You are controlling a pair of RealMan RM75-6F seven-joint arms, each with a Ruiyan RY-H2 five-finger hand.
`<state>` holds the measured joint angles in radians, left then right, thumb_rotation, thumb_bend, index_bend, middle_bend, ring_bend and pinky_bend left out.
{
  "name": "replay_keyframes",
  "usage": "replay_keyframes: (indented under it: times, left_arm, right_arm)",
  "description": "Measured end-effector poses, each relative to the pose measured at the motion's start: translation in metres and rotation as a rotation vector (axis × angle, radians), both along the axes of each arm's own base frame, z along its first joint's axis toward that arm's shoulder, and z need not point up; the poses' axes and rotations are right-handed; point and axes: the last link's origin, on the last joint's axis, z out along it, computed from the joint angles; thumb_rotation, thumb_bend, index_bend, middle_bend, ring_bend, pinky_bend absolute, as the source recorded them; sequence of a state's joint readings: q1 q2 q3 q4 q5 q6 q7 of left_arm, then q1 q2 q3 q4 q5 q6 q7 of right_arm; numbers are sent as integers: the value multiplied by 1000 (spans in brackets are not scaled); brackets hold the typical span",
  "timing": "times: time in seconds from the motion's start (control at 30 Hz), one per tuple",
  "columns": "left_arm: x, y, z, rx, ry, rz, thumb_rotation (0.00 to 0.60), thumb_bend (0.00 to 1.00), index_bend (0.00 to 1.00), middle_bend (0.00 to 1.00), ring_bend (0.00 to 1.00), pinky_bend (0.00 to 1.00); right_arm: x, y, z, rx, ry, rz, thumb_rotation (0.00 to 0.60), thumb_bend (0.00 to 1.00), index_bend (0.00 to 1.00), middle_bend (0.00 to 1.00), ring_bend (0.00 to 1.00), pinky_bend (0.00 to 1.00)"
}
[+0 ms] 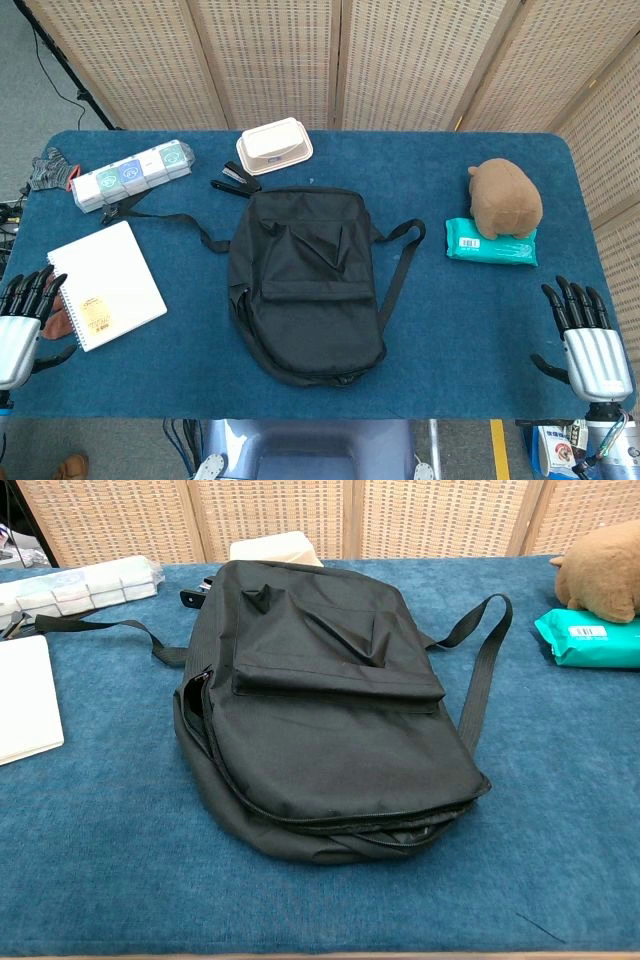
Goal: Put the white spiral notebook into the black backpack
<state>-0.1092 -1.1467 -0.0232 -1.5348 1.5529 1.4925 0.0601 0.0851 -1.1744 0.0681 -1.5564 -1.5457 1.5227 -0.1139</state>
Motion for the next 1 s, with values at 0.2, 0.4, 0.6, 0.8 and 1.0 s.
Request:
replay_keyframes:
  times: [0.2,0.4,0.6,0.8,1.0]
  left_arm:
    - [-2,-1,-2,-8,16,-1,600,0,0,0,0,0]
    - [-8,1,-2,-20,44,-26,600,0,0,0,0,0]
    - [-32,5,-3,-51,118,-101,600,0,0,0,0,0]
    - [-72,8,-4,-99,190,-143,600,0,0,0,0,0]
    - [-95,9,-18,-172,229,-176,600,0,0,0,0,0]
  right_arm:
    - [1,0,1,-5,-5,-1,600,0,0,0,0,0]
    - [1,1,2,-16,-15,-6,600,0,0,0,0,0]
    - [1,0,0,-16,-16,-15,600,0,0,0,0,0]
    - [0,-2,-3,-9,-15,-30,600,0,0,0,0,0]
    - [-1,-2,-5,-7,-19,-39,600,0,0,0,0,0]
